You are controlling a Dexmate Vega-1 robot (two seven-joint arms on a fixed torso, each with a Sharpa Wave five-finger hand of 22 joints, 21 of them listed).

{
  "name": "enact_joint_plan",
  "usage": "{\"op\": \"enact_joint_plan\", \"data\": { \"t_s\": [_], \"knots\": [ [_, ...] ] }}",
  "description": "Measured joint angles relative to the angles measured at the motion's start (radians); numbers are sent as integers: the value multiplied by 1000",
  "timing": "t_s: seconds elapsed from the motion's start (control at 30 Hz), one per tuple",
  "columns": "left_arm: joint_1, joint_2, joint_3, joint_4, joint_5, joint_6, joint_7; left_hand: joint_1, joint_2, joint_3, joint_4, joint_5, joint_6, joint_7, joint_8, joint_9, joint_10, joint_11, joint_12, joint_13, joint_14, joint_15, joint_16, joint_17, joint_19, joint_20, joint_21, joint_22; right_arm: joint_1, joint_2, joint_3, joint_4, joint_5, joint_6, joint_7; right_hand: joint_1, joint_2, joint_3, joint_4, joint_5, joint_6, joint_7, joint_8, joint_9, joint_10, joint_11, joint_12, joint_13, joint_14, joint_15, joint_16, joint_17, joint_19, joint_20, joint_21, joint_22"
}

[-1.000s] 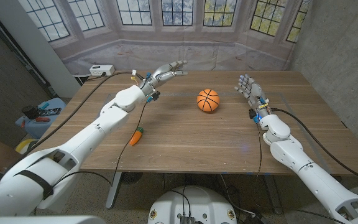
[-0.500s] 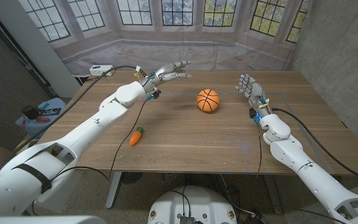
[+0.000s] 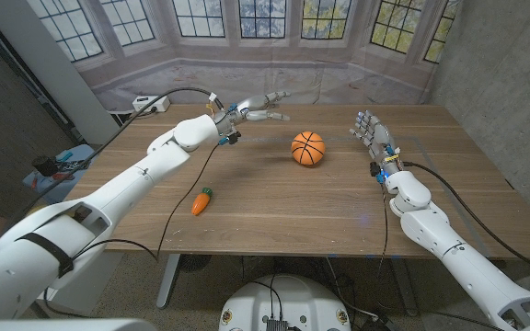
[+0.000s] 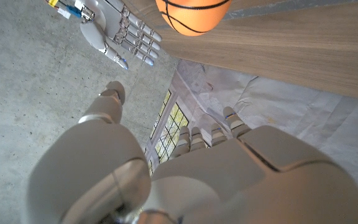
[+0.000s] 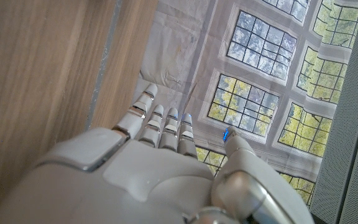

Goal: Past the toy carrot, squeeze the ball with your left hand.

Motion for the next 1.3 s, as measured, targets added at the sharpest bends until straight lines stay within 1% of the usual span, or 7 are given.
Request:
{"op": "enact_joint_plan", "data": {
  "t_s": [0.17,0.27,0.73,0.87,1.03,1.13,1.3],
  "knots": [
    [-20,5,18,-10,48,12,-5,-3,-5,-8,0,-4,-27,3,-7,0,-25,16,-4,5,-28,5,0,3,-18,-2,-13,0,-3,-1,1,-2,2,0,0,0,0,0,0,0,0,0,0,0,0,0,0,0,0,0,0,0,0,0,0,0],
    [-31,8,28,-16,66,18,-7,-3,-5,-13,4,-4,-45,-2,-7,0,-44,17,-4,5,-48,9,-4,5,-33,3,-25,0,-3,-2,2,-2,3,0,0,0,0,0,0,0,2,2,0,0,0,0,0,0,0,0,0,0,0,0,0,0],
    [-84,16,76,-33,175,61,-27,7,-14,-25,0,-4,-80,-1,-7,0,-66,27,-7,9,-53,14,-4,5,-62,3,-45,0,0,-5,5,5,10,-4,10,0,0,-2,-2,0,6,6,0,0,0,0,0,0,0,0,0,0,0,0,0,0],
    [-105,11,94,-29,197,69,-43,3,-18,-25,0,-8,-95,3,-7,0,-68,36,-7,9,-58,19,-4,5,-64,2,-48,5,2,-7,7,6,12,-5,12,0,0,-6,-5,0,6,6,0,0,0,0,0,0,0,0,0,0,0,0,0,0],
    [-125,4,110,-19,226,79,-64,4,-27,-32,1,-8,-114,-2,-7,0,-67,37,-7,9,-59,20,-4,5,-96,5,-64,5,3,-8,9,8,13,-6,13,0,0,-5,-5,0,5,5,0,0,0,0,0,0,0,0,0,0,0,0,0,0],
    [-143,-3,125,-10,241,84,-76,4,-27,-35,5,-12,-123,-5,-7,0,-67,48,-7,14,-62,25,-3,5,-101,6,-72,5,3,-8,9,9,14,-6,13,0,0,-5,-5,0,5,5,0,0,0,0,0,0,0,0,0,0,0,0,0,0],
    [-173,-17,151,5,265,94,-96,1,-30,-42,6,-12,-137,8,-7,0,-67,55,-7,14,-60,29,-3,5,-101,6,-78,5,3,-8,12,10,15,-6,13,0,0,-5,-5,0,5,5,0,0,0,0,0,0,0,0,0,0,0,0,0,0]
  ]
}}
